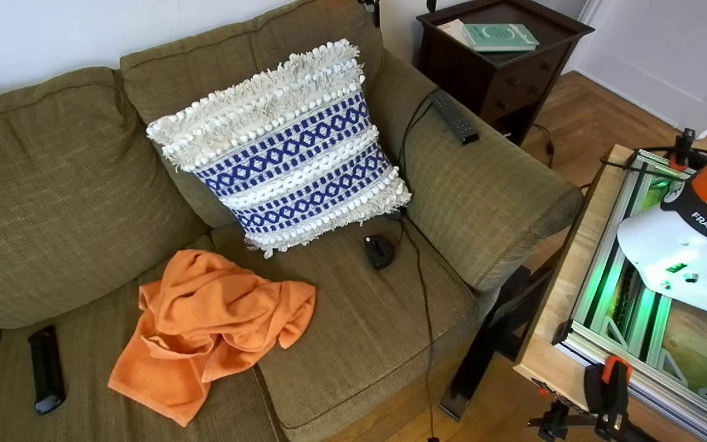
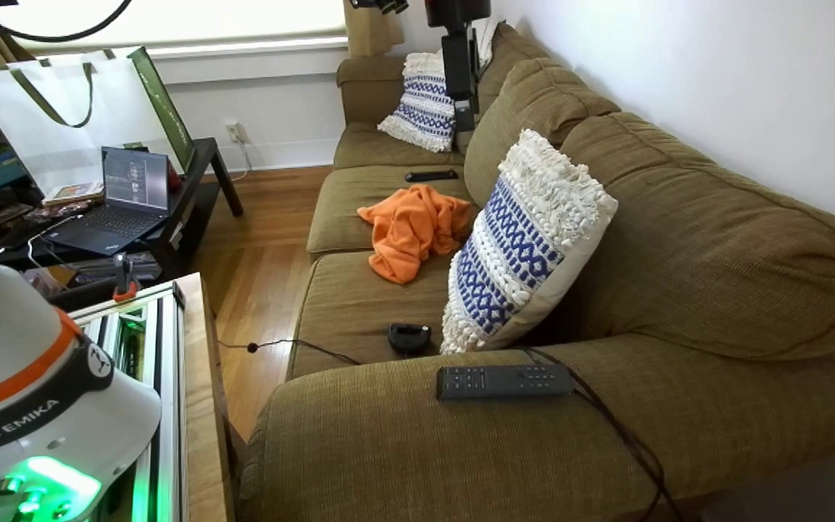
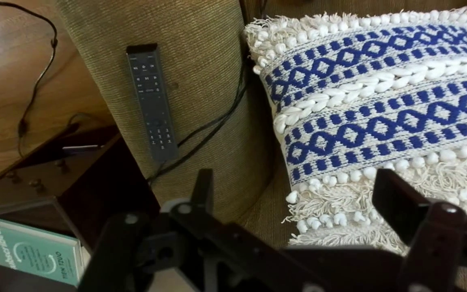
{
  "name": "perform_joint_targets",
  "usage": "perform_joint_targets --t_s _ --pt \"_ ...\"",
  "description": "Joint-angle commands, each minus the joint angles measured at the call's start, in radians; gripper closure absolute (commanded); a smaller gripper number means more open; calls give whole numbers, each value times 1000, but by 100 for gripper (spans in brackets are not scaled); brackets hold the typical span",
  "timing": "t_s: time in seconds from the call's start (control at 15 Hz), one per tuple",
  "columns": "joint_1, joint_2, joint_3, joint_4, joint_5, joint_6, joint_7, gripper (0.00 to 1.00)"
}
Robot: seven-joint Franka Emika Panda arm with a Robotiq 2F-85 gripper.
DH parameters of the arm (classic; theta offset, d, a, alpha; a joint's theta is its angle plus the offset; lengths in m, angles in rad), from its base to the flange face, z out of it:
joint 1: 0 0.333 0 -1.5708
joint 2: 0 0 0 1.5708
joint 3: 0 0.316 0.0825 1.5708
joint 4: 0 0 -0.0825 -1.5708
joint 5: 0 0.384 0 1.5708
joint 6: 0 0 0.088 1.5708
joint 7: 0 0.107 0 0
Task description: Put the white and blue pillow in an upright position against the couch backrest
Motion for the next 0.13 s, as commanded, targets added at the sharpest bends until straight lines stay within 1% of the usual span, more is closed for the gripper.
perform_joint_targets --t_s 0.0,0.07 --pt "-34 -1 34 0 2 -1 -2 0" --pt "-34 -1 35 -1 2 -1 -2 0"
